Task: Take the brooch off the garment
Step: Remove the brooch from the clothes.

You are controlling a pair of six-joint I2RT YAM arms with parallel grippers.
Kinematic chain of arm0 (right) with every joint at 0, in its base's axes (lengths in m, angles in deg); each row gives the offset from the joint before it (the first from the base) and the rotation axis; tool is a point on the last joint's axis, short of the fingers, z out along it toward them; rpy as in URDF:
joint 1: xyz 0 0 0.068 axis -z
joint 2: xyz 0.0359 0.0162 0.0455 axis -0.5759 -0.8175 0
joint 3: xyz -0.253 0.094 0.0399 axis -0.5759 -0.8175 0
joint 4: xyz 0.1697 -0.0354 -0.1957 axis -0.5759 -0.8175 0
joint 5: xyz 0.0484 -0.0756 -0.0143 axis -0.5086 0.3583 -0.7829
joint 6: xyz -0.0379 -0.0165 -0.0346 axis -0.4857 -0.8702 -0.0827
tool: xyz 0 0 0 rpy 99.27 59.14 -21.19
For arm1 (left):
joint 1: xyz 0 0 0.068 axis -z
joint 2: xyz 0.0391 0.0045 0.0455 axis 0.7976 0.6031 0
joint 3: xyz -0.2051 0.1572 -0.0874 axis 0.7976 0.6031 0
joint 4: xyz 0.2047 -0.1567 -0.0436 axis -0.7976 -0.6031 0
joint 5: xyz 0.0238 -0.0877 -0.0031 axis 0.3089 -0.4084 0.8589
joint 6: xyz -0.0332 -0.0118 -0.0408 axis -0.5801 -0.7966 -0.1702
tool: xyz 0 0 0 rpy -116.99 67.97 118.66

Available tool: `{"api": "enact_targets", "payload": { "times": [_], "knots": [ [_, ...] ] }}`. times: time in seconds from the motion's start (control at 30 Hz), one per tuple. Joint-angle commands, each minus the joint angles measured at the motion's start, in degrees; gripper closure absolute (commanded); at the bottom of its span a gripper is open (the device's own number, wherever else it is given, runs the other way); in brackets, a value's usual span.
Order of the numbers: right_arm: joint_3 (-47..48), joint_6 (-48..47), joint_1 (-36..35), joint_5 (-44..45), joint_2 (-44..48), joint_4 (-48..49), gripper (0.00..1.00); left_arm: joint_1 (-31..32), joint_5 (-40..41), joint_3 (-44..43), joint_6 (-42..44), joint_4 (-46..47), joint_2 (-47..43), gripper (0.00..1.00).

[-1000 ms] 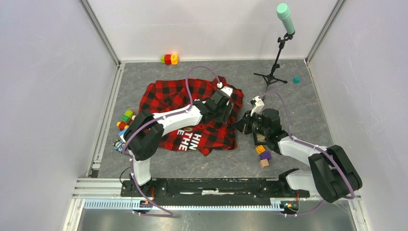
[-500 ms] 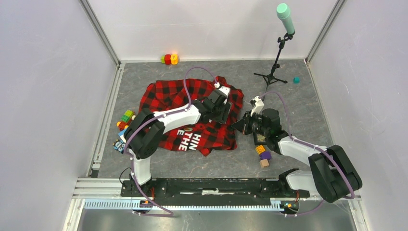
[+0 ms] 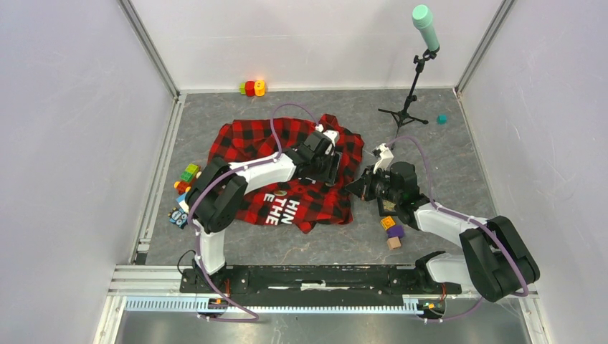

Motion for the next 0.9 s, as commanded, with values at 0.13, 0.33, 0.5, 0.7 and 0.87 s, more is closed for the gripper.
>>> {"api": "enact_targets", "payload": {
  "times": [0.13,0.33,0.5,0.7,0.87],
  "knots": [
    [-0.4,0.6,0.2,-1.3,1.1,2.5,0.97,0.1,-2.0,-1.1,-2.4,-0.4,2.1,0.4],
    [-0.6,0.4,0.2,-1.1,0.8,2.5,0.97,0.4,-4.0,-1.6,-2.3,-0.4,2.3,0.4],
    [-0.8,0.6,0.2,-1.1,0.6,2.7,0.97,0.7,-2.6,-2.1,-2.0,-3.5,2.1,0.43],
    [-0.7,0.7,0.1,-1.1,0.5,2.9,0.97,0.7,-1.5,-2.0,-1.3,-4.1,0.4,0.5],
    [-1.0,-0.2,0.2,-0.5,1.2,1.9,0.88,-1.0,-3.3,-2.0,0.3,-3.9,-3.9,0.57]
  ]
}}
